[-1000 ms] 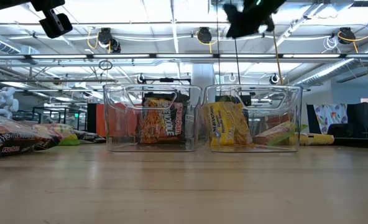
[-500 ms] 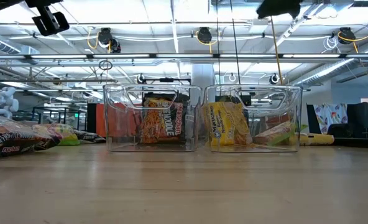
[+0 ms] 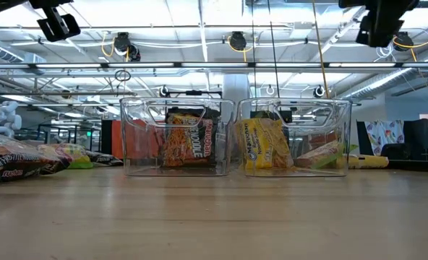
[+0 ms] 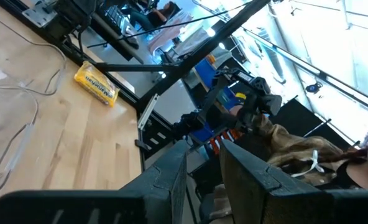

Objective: Sort Maruchan noodles
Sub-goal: Put the black noodle pack into the left transparent bin

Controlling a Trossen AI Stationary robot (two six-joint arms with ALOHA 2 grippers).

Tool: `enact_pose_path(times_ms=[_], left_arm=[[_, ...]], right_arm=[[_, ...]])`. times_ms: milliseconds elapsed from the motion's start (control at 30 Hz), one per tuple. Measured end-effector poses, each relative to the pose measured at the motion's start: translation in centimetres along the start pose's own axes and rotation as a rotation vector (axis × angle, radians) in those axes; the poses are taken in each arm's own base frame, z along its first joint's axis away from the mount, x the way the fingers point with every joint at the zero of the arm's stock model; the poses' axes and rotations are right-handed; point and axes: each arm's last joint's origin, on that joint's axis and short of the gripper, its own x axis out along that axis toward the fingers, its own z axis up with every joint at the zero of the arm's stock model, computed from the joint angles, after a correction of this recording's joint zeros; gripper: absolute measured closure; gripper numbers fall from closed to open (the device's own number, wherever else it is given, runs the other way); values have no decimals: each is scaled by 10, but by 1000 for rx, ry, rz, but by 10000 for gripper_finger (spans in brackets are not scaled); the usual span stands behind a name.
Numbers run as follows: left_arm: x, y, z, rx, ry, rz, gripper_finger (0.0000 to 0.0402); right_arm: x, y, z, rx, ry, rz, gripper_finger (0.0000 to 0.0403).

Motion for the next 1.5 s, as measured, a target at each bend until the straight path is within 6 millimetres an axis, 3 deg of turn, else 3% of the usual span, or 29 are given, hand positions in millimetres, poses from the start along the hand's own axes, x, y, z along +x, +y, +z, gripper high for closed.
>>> enact_pose_path(times_ms=[233, 567, 867, 1133, 1500], left_arm=[[0, 0, 0, 0, 8, -7, 300], [0, 3, -3, 29, 39, 19, 300], [-1, 7, -13, -110, 169, 41, 305], [0, -2, -23, -248, 331, -57, 393], [-7, -7, -53, -574, 668, 29, 399]], right_arm=[[14, 11, 1, 102, 171, 162, 293], [40, 25, 0, 97, 357, 108, 293], [48, 27, 4, 29, 363, 111, 293], [48, 27, 5, 11, 352, 92, 293], [48, 27, 5, -56, 347, 103, 293]])
